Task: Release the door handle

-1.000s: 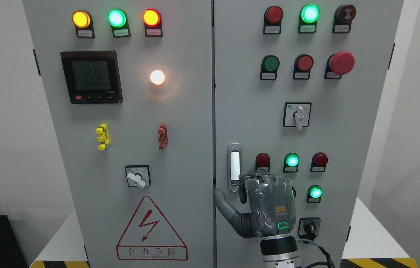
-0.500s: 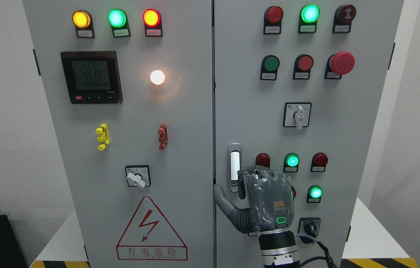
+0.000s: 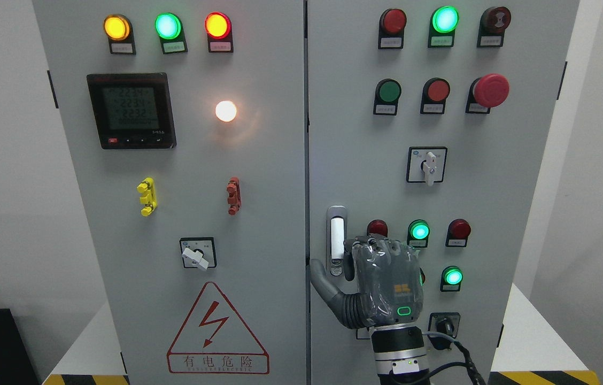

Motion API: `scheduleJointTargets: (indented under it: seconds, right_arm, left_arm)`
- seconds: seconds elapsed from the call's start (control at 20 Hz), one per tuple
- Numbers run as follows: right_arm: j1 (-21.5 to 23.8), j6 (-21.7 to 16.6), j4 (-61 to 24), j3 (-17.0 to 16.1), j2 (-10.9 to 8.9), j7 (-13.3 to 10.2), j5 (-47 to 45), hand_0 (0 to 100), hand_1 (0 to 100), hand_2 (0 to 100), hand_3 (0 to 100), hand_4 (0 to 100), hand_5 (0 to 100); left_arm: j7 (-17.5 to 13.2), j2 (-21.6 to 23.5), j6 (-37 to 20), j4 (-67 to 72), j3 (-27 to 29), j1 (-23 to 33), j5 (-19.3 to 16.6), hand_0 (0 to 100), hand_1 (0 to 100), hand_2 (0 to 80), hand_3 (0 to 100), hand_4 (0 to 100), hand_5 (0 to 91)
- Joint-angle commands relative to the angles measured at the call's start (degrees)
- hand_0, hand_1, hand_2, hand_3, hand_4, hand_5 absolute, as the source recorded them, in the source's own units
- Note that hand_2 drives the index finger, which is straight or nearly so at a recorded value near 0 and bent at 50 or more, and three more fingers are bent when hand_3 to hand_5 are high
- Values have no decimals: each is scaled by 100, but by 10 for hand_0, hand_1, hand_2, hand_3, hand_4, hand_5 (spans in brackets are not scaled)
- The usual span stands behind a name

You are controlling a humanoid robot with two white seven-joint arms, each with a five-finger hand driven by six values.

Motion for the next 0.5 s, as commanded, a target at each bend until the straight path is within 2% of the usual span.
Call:
scheduleJointTargets:
  seconds: [0.0, 0.45]
  right_arm:
    - [-20, 3, 81, -12, 12, -7, 0, 291, 411, 952, 1000, 920, 991]
    - [-11, 65, 72, -21, 21, -51, 0, 348, 442, 955, 1000, 918, 990]
  left_arm:
    - [-4, 8, 3, 114, -79, 1, 0, 120, 389, 0, 0, 0, 0]
    - [-4, 8, 3, 114, -79, 1, 0, 120, 389, 0, 0, 0, 0]
